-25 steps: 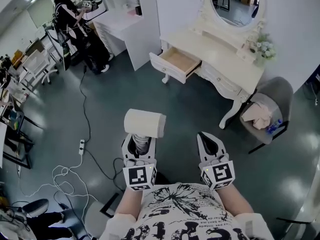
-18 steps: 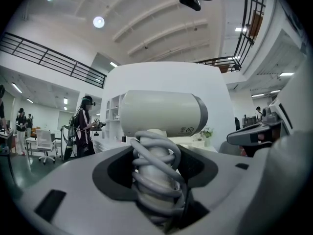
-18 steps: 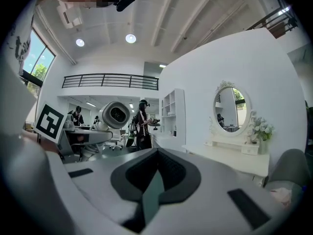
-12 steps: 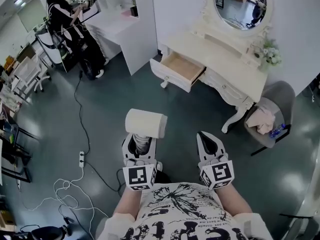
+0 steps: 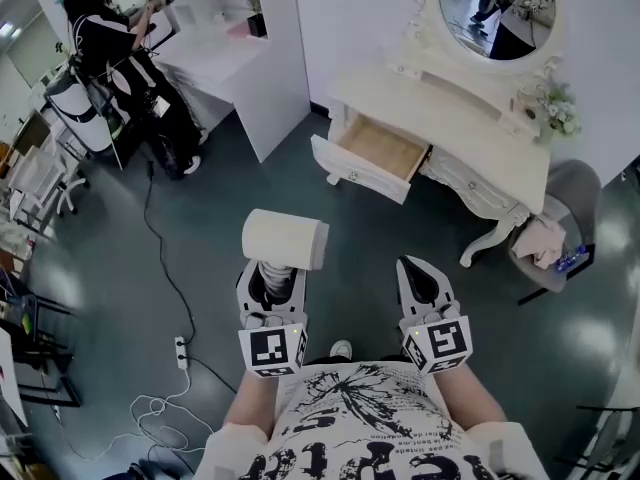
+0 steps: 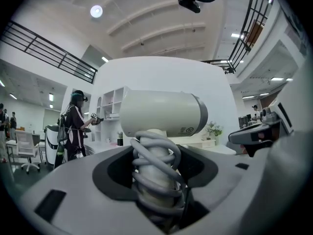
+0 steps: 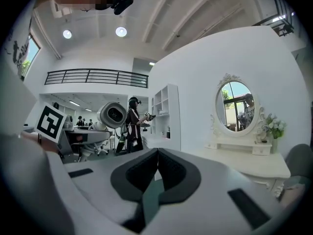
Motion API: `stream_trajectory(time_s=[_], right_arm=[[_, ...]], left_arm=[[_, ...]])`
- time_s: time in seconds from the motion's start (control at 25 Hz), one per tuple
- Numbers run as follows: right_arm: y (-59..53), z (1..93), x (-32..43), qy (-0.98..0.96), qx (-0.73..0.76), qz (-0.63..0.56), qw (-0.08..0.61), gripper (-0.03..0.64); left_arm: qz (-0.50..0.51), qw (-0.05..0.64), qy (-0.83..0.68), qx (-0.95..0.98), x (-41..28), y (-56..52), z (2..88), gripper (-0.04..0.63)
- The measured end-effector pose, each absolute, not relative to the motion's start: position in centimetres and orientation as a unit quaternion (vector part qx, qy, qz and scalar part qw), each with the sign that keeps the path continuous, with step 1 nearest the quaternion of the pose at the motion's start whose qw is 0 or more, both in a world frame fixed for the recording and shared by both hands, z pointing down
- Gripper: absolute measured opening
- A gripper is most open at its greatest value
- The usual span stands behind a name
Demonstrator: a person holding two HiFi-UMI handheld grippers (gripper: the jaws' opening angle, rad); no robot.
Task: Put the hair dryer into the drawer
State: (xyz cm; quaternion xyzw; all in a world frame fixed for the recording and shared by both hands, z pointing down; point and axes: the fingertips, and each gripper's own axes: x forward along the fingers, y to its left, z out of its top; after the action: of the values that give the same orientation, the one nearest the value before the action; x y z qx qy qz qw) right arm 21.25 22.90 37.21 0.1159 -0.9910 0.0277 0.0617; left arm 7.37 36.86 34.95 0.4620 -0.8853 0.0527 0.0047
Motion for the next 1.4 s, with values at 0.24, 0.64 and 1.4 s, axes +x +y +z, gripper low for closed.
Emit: stream_trajectory(time_s=[0.24,0.64,1.4], right_arm=[[20.4,38.3,15.4,-0.989,0.121,0.031,0.080,0.017],[9.9,39.7,6.2,-0.990,0.110,0.030,0.086,0.017],[-11.1,40.1,-4.8,-0.977,0.191,0.028,0.091,0.017]], left_arm=[[0.053,0.024,-0.881,0.469,1.5,34.4,36.4,0.253],[0.060,0.038,-0.878,0.474,-6.5,23.6,37.9,0.253],[0.077,0.028,-0.799,0.596,-17.4,-2.1,39.3,0.253]])
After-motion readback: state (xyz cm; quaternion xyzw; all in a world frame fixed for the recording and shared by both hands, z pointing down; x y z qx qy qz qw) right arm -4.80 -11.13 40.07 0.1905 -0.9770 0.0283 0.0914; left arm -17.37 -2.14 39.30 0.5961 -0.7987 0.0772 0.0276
